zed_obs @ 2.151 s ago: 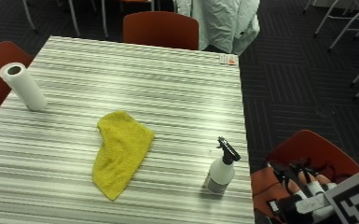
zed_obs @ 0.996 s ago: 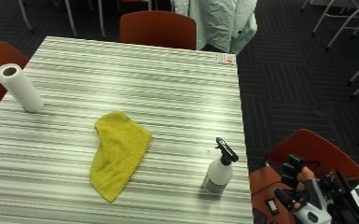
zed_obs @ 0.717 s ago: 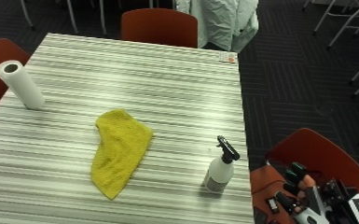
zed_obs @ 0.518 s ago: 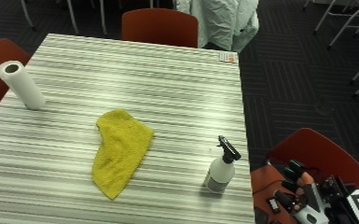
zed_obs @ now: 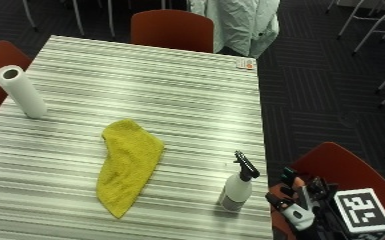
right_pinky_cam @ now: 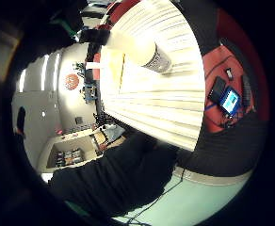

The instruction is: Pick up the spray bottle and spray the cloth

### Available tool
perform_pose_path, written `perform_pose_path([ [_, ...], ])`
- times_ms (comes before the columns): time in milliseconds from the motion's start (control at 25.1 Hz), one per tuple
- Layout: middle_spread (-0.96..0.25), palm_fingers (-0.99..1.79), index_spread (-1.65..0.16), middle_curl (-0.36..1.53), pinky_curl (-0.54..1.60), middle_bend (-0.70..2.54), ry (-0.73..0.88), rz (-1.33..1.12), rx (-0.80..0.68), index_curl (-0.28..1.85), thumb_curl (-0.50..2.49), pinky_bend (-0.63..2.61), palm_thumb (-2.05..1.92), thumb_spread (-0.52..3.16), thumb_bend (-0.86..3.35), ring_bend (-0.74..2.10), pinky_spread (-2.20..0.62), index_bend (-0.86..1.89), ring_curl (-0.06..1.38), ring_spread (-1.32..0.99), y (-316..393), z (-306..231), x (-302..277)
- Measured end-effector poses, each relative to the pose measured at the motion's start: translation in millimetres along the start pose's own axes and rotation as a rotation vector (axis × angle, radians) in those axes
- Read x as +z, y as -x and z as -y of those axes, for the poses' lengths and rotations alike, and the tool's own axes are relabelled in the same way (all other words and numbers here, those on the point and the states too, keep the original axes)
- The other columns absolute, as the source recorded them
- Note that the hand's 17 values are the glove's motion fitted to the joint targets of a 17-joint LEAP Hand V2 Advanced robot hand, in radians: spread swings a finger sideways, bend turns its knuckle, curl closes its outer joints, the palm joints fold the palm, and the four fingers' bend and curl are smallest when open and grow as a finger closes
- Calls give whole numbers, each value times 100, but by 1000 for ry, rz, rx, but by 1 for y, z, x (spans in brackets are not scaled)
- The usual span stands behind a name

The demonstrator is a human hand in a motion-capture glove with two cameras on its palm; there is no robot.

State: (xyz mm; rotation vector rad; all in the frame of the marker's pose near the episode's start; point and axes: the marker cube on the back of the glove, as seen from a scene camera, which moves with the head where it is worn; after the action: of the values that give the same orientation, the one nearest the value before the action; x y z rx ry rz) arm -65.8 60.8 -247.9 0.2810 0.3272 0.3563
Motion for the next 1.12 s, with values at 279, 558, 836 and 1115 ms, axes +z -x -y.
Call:
perform_pose_path([
  [279, 4, 36, -33, 31, 37, 19, -15, -86, 43, 27, 50, 52, 84, 96, 4, 42, 15, 15, 33, 11, -62, 30, -3],
  [558, 3, 37, -34, 33, 36, 20, -51, -61, 93, 28, 52, 45, 89, 94, 2, 42, 16, 16, 34, 10, -103, 51, 8],
  [836, 1, 36, -34, 35, 33, 22, -73, -22, 110, 31, 54, 29, 93, 92, -1, 41, 18, 19, 34, 9, -92, 49, 25],
  [1115, -1, 39, -34, 36, 31, 22, -70, -30, 55, 33, 57, 22, 98, 90, 0, 37, 18, 20, 34, 8, -97, 55, 24],
])
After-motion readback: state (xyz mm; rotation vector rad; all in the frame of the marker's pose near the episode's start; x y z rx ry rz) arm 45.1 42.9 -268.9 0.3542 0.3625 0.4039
